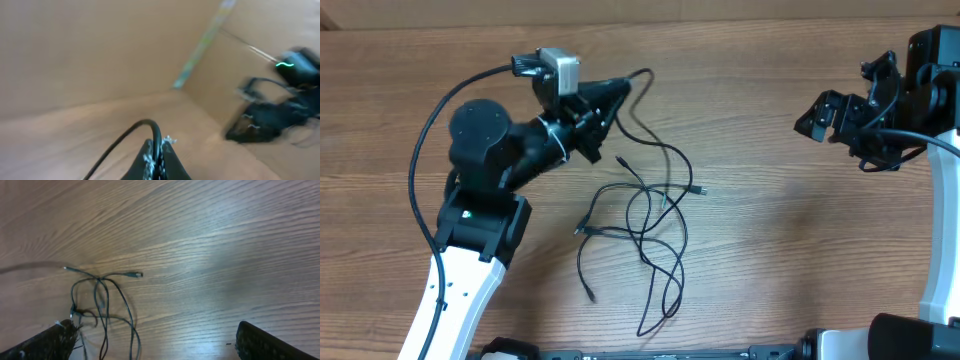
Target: Untangle cables
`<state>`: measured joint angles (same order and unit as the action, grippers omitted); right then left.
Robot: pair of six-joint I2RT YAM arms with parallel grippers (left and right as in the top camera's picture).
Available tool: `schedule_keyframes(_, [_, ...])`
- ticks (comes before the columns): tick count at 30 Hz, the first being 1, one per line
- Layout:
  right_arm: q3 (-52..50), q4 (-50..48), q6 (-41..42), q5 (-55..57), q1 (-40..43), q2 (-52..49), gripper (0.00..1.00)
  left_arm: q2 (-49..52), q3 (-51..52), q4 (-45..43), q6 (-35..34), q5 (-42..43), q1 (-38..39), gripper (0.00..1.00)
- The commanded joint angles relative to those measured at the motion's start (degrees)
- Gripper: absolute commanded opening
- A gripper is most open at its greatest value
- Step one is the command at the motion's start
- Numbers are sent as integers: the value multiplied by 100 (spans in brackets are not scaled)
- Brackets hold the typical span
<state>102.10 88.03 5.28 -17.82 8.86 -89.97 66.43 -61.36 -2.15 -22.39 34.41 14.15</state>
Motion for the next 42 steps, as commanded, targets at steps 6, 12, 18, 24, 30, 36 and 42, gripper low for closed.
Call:
schedule_keyframes(6, [-15, -92, -87, -79, 9, 15, 100, 111, -68, 1532, -33, -2774, -31, 40])
schedule_keyframes(12, [-15, -90, -87, -74, 9, 15, 100, 450, -68, 2199, -33, -2798, -31, 79])
schedule_keyframes(18, [-15, 0, -87, -76, 9, 15, 100, 715, -68, 3130, 136, -2994, -33, 89])
schedule_keyframes(24, [-94, 142, -90, -162, -85, 15, 100, 1075, -66, 4120, 315, -3335, -37, 90])
schedule_keyframes(30, [-785, -214, -87, -518, -586, 15, 100, 1373, -66, 4269, 315, -3338, -37, 91])
schedule_keyframes(36, [-1558, -723, -85, -876, -1231, 15, 100, 1381, -66, 4186, 313, -3585, -44, 96])
schedule_keyframes(42, [-2341, -1163, -85, -1082, -1910, 15, 100, 1381, -66, 4199, 310, -3755, -205, 98])
